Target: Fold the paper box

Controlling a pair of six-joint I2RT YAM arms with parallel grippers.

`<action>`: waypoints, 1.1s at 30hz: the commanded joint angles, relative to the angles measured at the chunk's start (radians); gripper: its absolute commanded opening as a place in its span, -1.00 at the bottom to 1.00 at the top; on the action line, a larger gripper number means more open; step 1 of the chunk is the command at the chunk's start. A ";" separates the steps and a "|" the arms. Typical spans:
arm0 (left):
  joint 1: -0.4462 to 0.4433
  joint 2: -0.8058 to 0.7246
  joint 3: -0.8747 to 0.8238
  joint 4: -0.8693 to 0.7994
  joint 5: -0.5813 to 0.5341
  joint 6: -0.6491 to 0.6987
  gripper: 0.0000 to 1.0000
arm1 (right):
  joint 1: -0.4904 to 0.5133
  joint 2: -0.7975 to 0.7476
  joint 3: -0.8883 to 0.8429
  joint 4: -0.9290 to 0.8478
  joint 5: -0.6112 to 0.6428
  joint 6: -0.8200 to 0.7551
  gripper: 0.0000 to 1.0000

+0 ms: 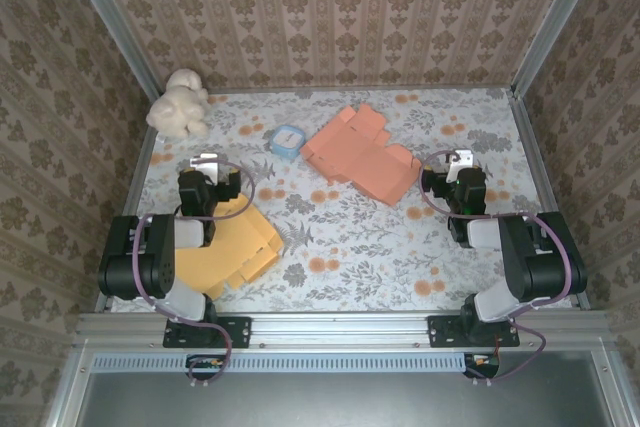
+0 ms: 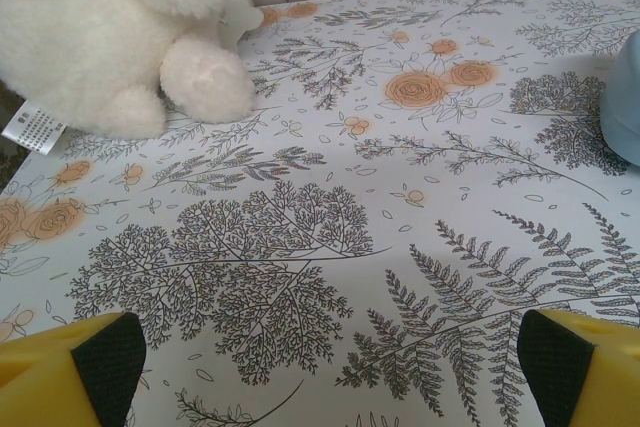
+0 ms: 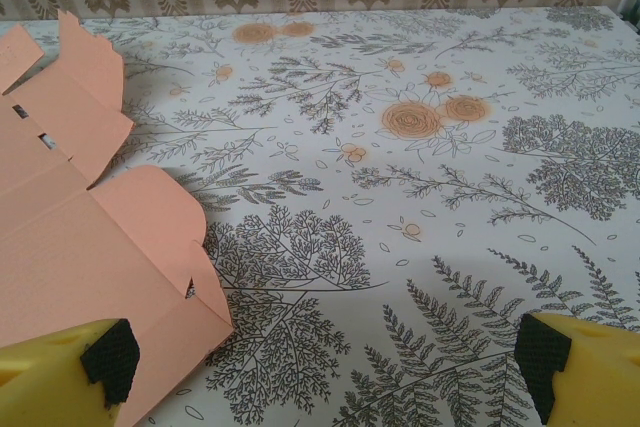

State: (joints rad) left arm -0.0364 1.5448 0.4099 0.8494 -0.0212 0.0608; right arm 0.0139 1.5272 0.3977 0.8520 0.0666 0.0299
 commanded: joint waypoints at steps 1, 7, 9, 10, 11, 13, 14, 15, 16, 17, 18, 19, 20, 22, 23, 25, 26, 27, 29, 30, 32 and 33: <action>0.016 -0.008 0.001 -0.006 0.027 -0.002 1.00 | 0.004 0.002 0.014 -0.003 -0.002 0.001 1.00; 0.030 -0.009 0.004 -0.010 0.051 -0.010 1.00 | 0.002 0.002 0.013 -0.004 -0.004 0.002 1.00; 0.035 -0.009 0.004 -0.012 0.058 -0.012 1.00 | 0.001 0.002 0.013 -0.004 -0.005 0.004 1.00; 0.035 -0.008 0.004 -0.012 0.058 -0.012 1.00 | 0.001 0.001 0.013 -0.004 -0.005 0.004 1.00; 0.035 -0.009 0.003 -0.011 0.058 -0.012 1.00 | 0.000 0.002 0.013 -0.003 -0.007 0.005 1.00; 0.035 -0.009 0.003 -0.009 0.058 -0.013 1.00 | 0.000 0.002 0.013 -0.002 -0.008 0.004 1.00; 0.035 -0.009 0.003 -0.010 0.058 -0.013 1.00 | 0.000 0.002 0.013 -0.003 -0.008 0.005 1.00; 0.035 -0.009 0.003 -0.010 0.058 -0.012 1.00 | -0.001 0.002 0.012 -0.003 -0.011 0.005 1.00; 0.035 -0.009 0.003 -0.009 0.058 -0.013 1.00 | -0.006 0.001 0.012 -0.002 -0.019 0.009 1.00; 0.037 -0.009 0.003 -0.010 0.062 -0.013 1.00 | -0.008 0.001 0.012 -0.002 -0.020 0.009 1.00; 0.038 -0.008 0.004 -0.012 0.063 -0.011 1.00 | -0.007 0.002 0.013 -0.002 -0.019 0.009 1.00; 0.038 -0.009 0.004 -0.012 0.063 -0.012 1.00 | -0.007 0.002 0.013 -0.004 -0.019 0.008 1.00; 0.037 -0.009 0.004 -0.012 0.061 -0.011 1.00 | -0.007 0.002 0.015 -0.006 -0.020 0.008 1.00; 0.036 -0.009 0.002 -0.009 0.059 -0.010 1.00 | -0.004 0.002 0.015 -0.006 -0.015 0.006 1.00; 0.034 -0.009 0.001 -0.007 0.052 -0.009 1.00 | -0.002 0.001 0.013 -0.002 -0.016 0.005 1.00; 0.021 -0.033 0.000 -0.020 -0.034 -0.028 1.00 | 0.010 -0.027 0.033 -0.060 -0.019 -0.016 1.00; 0.017 -0.074 -0.001 -0.051 -0.112 -0.048 1.00 | 0.025 -0.062 0.044 -0.108 0.006 -0.026 1.00; 0.016 -0.120 0.001 -0.105 -0.184 -0.076 1.00 | 0.036 -0.097 0.067 -0.179 0.039 -0.022 1.00; 0.006 -0.194 0.003 -0.167 -0.302 -0.109 1.00 | 0.048 -0.130 0.146 -0.372 0.108 0.014 1.00; -0.012 -0.229 0.004 -0.196 -0.371 -0.116 1.00 | 0.062 -0.164 0.178 -0.433 0.147 0.030 1.00; -0.051 -0.293 0.015 -0.253 -0.492 -0.139 1.00 | 0.096 -0.179 0.239 -0.552 0.207 0.076 1.00; -0.062 -0.337 0.033 -0.340 -0.553 -0.232 1.00 | 0.115 -0.187 0.273 -0.612 0.204 0.095 1.00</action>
State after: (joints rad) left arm -0.0631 1.2873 0.4129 0.6731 -0.3267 -0.0368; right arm 0.0921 1.3861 0.5846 0.4690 0.1780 0.0597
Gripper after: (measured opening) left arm 0.999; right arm 0.999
